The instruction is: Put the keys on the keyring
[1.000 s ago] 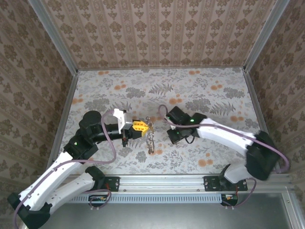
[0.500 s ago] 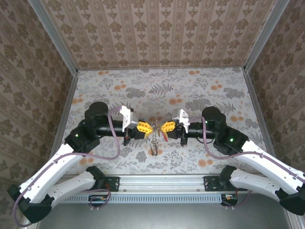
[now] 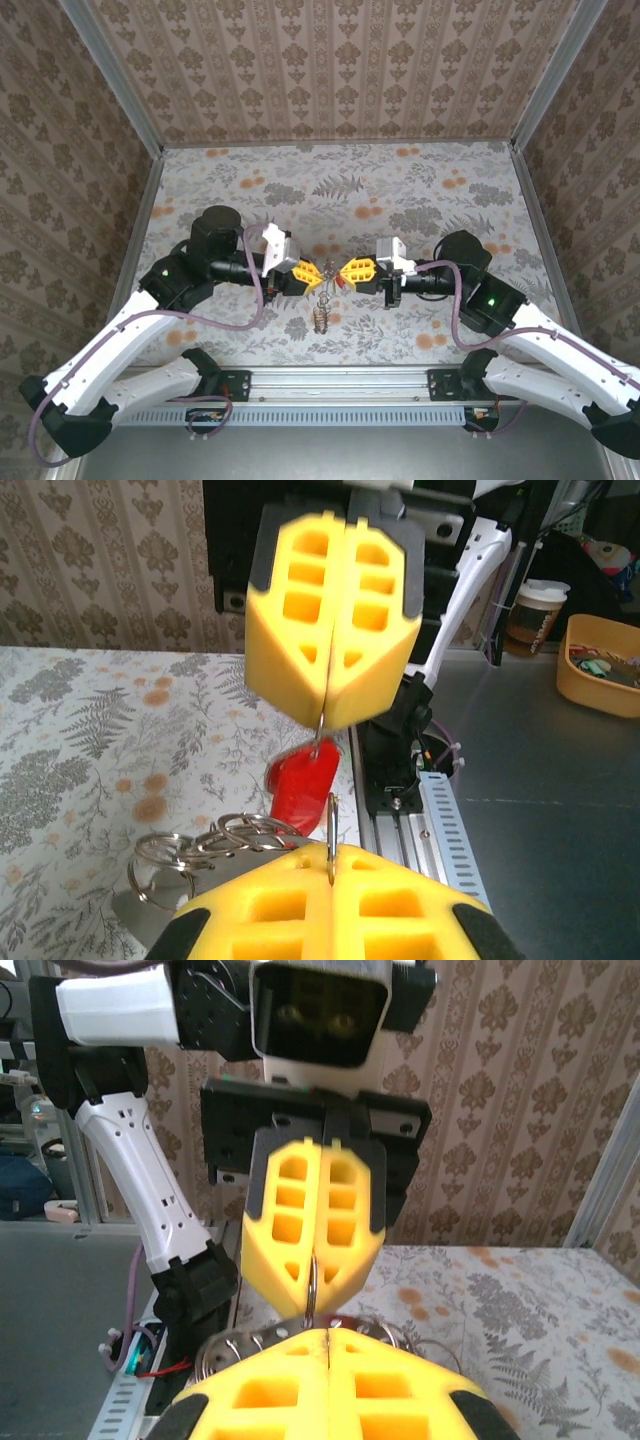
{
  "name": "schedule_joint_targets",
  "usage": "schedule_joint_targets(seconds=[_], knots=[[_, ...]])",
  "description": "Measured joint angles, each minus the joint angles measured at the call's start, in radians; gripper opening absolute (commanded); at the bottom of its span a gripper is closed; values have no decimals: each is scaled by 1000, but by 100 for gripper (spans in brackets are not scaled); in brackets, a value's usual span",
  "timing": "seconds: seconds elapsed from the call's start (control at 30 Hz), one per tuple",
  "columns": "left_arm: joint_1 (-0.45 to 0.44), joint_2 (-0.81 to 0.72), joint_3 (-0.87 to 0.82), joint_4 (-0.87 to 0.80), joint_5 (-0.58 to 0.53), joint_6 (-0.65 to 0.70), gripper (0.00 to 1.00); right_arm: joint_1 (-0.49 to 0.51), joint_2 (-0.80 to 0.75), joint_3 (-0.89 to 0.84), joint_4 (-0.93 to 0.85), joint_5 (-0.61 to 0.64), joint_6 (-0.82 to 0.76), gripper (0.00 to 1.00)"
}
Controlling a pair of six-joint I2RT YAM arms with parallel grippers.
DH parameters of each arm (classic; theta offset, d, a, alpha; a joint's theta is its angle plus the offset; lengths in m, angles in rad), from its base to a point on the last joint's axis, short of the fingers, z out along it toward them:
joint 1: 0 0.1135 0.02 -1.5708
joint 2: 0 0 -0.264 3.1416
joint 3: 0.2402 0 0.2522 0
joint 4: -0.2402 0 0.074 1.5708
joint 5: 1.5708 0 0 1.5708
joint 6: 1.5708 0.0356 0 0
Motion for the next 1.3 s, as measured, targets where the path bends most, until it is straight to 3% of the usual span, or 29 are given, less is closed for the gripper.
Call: schedule_joint_targets(seconds=[0.57, 1.3], knots=[[0, 10, 0, -19, -28, 33, 0, 56, 68, -2, 73, 54, 62, 0], [1, 6, 0, 0, -37, 34, 0, 152, 5, -72, 160, 216, 35, 0]])
